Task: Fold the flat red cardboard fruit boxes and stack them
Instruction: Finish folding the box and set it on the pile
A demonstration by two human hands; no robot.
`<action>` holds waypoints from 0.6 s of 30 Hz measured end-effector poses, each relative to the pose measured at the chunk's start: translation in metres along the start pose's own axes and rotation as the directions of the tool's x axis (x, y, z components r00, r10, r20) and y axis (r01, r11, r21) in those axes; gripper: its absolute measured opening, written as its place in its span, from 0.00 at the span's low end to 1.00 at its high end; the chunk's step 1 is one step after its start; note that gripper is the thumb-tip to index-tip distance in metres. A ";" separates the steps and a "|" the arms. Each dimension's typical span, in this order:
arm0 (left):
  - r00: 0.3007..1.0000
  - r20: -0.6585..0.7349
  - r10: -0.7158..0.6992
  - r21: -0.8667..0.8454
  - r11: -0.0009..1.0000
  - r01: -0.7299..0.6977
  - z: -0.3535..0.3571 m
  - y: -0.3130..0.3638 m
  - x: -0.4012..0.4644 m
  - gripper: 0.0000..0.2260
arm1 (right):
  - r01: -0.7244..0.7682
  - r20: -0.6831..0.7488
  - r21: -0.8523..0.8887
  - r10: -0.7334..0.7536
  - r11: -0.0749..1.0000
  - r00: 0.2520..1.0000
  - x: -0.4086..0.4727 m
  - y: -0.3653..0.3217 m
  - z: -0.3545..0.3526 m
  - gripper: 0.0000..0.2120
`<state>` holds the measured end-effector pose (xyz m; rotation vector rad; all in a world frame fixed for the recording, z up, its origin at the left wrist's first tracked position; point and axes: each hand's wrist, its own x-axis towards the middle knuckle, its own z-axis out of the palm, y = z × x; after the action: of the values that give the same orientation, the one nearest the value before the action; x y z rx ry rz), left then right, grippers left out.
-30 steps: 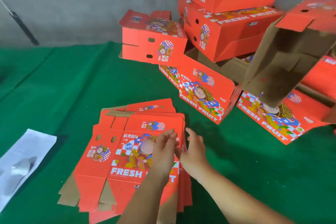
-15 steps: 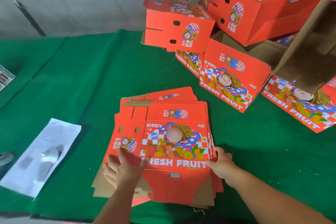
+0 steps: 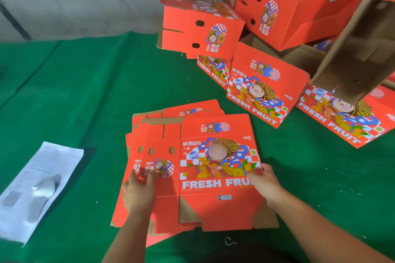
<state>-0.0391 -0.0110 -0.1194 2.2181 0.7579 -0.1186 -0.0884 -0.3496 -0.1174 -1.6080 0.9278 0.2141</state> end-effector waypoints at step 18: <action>0.994 0.109 -0.002 0.156 0.988 -0.015 -0.012 -0.008 -0.012 0.38 | 0.062 0.060 -0.076 -0.058 0.995 0.997 -0.022 0.011 -0.002 0.11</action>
<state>-0.0548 -0.0038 -0.1123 2.3403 0.7026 -0.3027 -0.1111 -0.3410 -0.1122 -1.6903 0.8347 0.2564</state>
